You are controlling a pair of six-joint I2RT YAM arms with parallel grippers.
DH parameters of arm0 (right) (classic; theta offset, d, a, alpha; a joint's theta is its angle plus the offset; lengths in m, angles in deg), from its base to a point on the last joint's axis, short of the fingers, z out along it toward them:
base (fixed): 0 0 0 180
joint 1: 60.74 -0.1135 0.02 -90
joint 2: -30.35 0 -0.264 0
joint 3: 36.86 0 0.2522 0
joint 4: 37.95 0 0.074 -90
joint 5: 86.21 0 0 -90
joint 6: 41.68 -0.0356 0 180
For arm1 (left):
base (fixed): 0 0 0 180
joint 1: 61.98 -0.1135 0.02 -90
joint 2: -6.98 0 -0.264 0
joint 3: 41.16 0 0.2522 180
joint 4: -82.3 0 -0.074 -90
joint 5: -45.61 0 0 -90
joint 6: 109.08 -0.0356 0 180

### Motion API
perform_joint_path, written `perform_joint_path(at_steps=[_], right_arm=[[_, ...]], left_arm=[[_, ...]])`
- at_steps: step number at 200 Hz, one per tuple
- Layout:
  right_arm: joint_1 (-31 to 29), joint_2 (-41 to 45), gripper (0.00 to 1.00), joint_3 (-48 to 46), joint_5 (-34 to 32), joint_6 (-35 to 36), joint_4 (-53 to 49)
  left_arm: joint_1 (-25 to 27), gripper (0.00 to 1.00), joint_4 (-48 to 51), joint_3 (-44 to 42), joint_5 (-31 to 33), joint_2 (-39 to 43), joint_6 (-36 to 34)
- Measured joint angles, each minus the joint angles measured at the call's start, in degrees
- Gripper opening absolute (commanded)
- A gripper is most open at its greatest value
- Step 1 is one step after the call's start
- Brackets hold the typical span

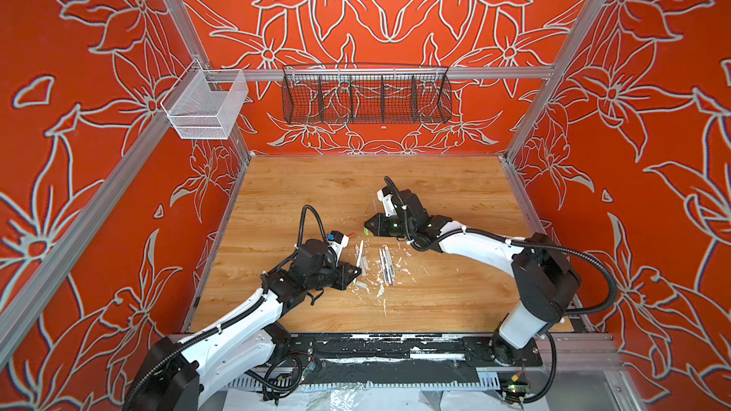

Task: Insert the pens into the pen caps
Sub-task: 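Hold the green cap above the white marker tip with the right gripper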

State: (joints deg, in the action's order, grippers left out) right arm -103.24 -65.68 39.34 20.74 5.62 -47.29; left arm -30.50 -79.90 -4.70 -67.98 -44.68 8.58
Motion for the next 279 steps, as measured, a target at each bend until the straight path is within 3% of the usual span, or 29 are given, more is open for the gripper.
perform_joint_path(at_steps=[279], right_arm=[[-3.7, -1.1, 0.15, 0.5, 2.2, -0.2, 4.0]], left_arm=[[-1.6, 0.0, 2.2, 0.0, 4.0, 0.3, -0.8]])
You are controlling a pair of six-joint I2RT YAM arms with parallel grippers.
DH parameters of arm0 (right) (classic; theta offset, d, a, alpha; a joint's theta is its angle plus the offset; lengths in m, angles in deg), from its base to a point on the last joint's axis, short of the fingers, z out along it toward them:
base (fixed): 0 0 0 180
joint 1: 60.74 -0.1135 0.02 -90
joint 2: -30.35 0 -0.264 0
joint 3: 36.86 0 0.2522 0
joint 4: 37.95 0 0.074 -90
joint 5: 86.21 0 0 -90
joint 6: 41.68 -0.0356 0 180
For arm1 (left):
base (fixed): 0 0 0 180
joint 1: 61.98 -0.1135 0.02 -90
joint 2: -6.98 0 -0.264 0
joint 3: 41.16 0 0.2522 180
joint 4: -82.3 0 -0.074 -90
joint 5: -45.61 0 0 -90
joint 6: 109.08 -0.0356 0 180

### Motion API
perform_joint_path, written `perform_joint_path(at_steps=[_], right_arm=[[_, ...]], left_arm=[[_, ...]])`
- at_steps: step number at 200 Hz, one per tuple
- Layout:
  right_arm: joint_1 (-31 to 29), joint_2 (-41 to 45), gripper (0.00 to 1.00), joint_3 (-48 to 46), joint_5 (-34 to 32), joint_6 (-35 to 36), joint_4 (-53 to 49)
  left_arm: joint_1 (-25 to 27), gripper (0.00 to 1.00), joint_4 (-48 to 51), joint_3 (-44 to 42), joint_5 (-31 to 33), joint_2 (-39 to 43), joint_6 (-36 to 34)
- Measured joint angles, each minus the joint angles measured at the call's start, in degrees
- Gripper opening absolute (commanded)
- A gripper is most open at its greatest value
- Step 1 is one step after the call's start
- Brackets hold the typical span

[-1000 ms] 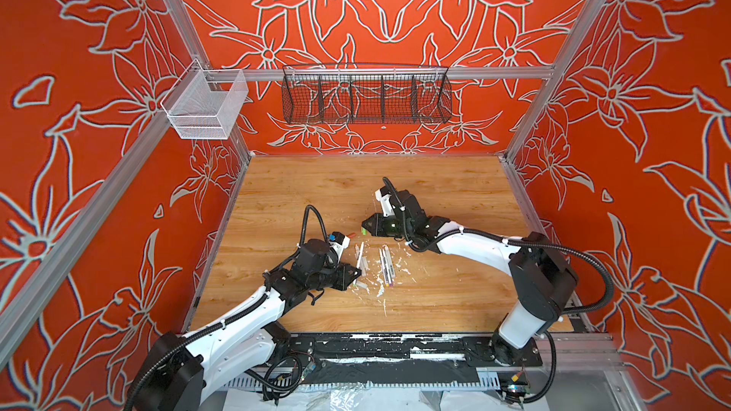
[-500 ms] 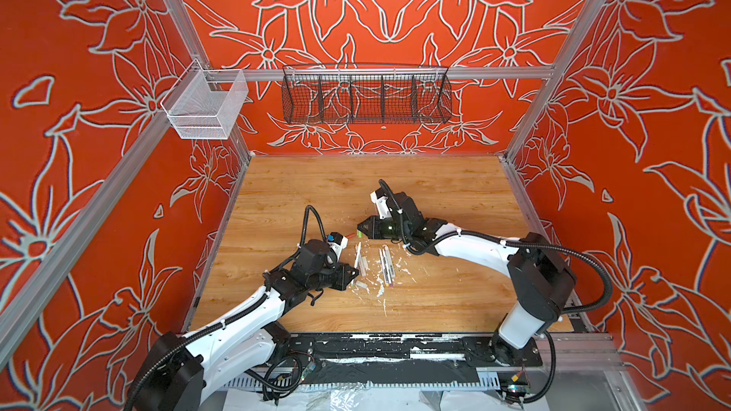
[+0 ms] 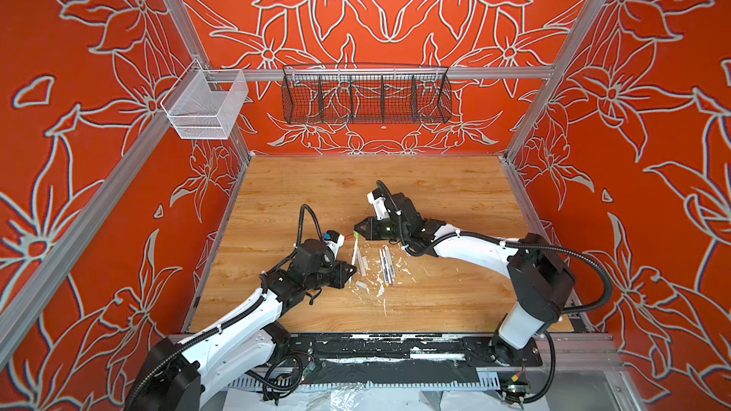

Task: Insert the pens into the pen caps
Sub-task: 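Hold the green cap above the white marker tip with the right gripper, then lower the green cap onto the marker tip and press it down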

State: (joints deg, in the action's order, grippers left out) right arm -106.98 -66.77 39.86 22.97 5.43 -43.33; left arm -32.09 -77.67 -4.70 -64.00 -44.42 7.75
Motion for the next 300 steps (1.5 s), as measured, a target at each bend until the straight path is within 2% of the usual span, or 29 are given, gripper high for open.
perform_joint_path(at_steps=[100, 185, 300], right_arm=[[-0.6, -0.2, 0.15, 0.8, 0.2, 0.2, 0.5], [-1.1, -0.3, 0.15, 1.3, 0.2, 0.2, 2.5], [-1.6, -0.3, 0.15, 1.6, -0.4, 0.4, 2.8]], left_arm=[[-1.6, 0.0, 1.1, 0.0, 0.1, 1.1, 0.0], [-2.1, 0.0, 1.9, -0.3, 0.1, 5.2, 0.0], [-2.3, 0.0, 3.8, -0.4, 2.2, 7.5, 0.0]])
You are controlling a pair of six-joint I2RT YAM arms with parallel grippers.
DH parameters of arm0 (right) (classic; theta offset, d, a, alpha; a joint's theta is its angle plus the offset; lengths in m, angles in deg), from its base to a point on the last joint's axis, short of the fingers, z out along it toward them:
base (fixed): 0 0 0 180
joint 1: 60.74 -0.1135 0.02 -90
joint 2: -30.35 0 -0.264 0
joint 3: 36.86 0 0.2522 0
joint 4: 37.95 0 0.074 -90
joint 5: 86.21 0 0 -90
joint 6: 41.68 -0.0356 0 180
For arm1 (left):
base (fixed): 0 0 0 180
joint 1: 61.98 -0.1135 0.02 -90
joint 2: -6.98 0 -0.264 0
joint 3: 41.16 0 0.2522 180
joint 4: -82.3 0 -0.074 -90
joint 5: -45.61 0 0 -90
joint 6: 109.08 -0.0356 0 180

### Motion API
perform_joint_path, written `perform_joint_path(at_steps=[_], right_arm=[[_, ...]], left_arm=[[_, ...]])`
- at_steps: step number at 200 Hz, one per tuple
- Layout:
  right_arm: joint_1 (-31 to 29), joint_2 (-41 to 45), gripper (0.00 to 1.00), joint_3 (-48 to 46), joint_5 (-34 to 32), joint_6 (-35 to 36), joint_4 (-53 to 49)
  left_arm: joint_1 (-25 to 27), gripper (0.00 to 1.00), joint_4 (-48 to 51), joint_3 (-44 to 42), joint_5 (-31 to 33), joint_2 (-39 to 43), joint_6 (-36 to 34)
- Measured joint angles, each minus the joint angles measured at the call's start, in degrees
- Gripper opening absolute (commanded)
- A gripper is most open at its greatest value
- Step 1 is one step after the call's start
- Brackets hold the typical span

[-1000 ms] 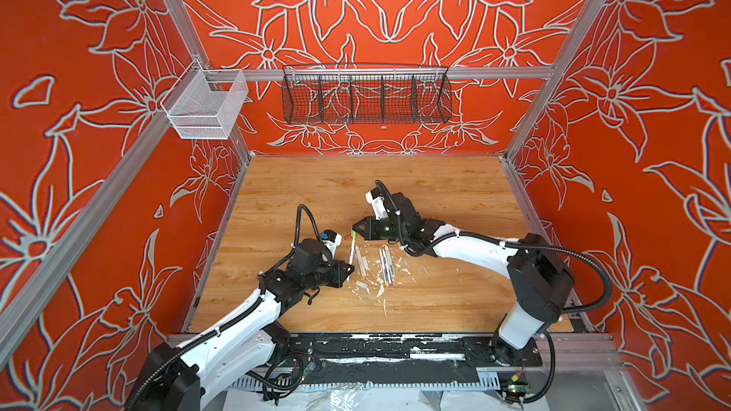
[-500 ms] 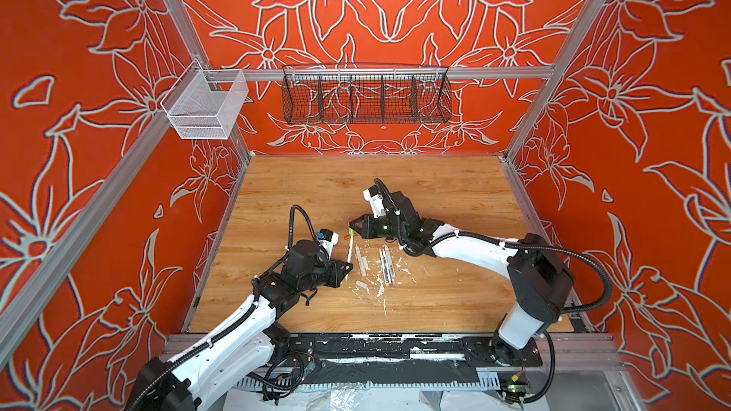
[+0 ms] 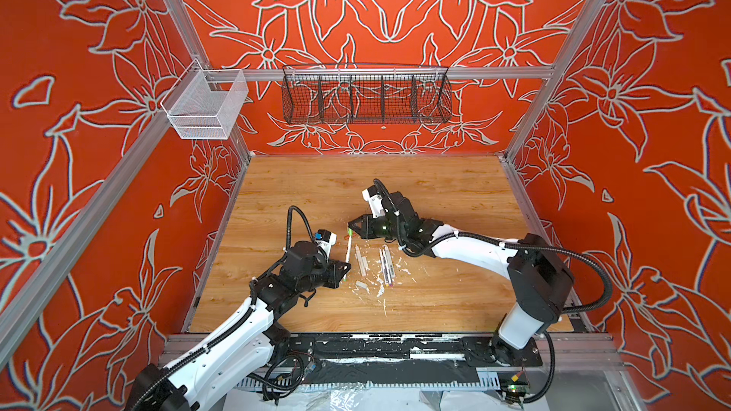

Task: Insert the pens into the pen caps
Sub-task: 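Lower the green cap onto the marker tip and press it down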

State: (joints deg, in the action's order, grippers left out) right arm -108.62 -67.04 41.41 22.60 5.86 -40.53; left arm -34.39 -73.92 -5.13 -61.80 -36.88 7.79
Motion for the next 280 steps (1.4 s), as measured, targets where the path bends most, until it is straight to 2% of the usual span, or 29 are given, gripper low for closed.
perform_joint_path(at_steps=[120, 280], right_arm=[[-0.5, 0.0, 0.15, -0.9, 0.2, -1.6, 1.0], [-3.0, 4.2, 0.15, -11.4, -3.7, -8.8, 15.0]], left_arm=[[-0.3, 0.0, -0.2, -1.0, 0.4, 3.8, 0.0], [-0.5, 0.0, -2.9, -1.8, 0.3, 5.5, -2.4]])
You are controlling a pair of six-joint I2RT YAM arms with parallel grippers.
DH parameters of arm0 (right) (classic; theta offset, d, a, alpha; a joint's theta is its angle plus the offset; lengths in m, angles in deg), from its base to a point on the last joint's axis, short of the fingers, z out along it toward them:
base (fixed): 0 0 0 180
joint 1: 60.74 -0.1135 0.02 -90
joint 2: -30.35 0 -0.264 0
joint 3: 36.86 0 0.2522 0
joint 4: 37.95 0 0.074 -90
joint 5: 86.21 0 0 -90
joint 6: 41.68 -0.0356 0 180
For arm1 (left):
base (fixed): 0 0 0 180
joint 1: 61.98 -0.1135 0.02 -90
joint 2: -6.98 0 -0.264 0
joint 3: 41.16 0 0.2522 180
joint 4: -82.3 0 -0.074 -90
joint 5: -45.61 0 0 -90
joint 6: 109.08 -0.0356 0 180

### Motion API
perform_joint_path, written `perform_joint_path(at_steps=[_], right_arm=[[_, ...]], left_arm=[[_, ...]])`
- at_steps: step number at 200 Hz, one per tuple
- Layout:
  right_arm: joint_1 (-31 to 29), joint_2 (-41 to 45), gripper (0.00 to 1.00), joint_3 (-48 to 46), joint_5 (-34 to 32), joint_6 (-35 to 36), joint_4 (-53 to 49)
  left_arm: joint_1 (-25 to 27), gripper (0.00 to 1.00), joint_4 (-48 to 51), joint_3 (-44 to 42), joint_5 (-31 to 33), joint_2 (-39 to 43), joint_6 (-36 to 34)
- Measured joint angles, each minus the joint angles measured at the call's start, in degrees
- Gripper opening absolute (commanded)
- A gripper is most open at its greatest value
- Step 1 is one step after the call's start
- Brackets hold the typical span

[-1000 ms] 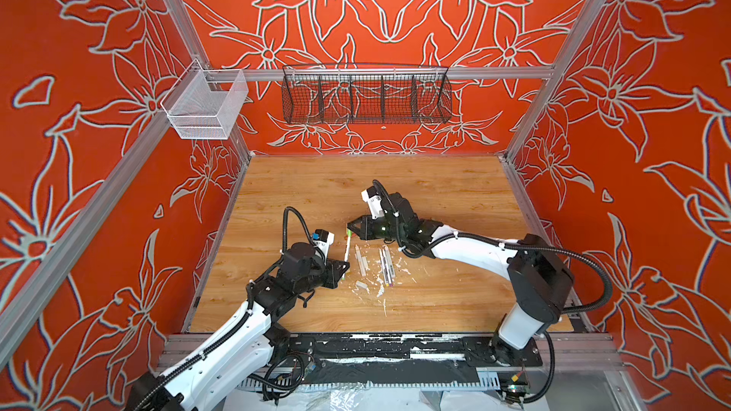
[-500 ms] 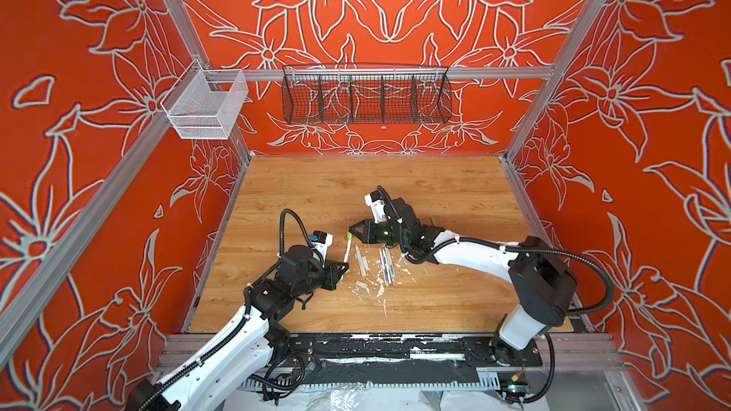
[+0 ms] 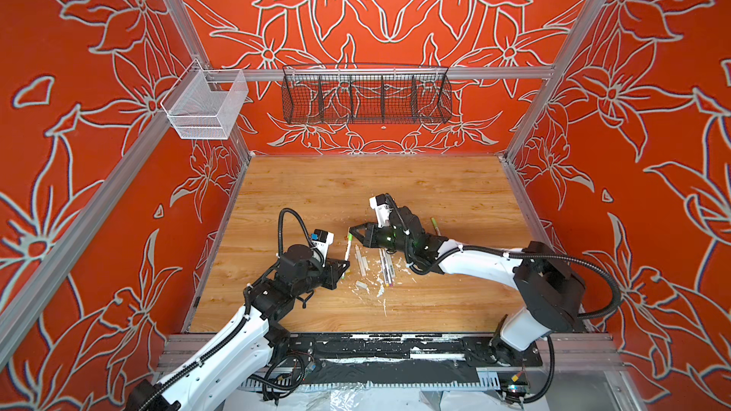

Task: Insert the pens into the pen caps
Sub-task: 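Lower the green cap onto the marker tip and press it down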

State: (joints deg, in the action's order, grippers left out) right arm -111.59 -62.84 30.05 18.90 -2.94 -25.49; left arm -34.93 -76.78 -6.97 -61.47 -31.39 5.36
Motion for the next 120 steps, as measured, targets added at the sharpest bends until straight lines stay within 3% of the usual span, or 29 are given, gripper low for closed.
perform_joint_path(at_steps=[120], right_arm=[[-2.4, 1.1, 0.16, -2.0, 2.7, 0.7, 3.5]], left_arm=[[-1.6, 0.0, -0.9, 6.6, 1.8, -4.7, -4.4]])
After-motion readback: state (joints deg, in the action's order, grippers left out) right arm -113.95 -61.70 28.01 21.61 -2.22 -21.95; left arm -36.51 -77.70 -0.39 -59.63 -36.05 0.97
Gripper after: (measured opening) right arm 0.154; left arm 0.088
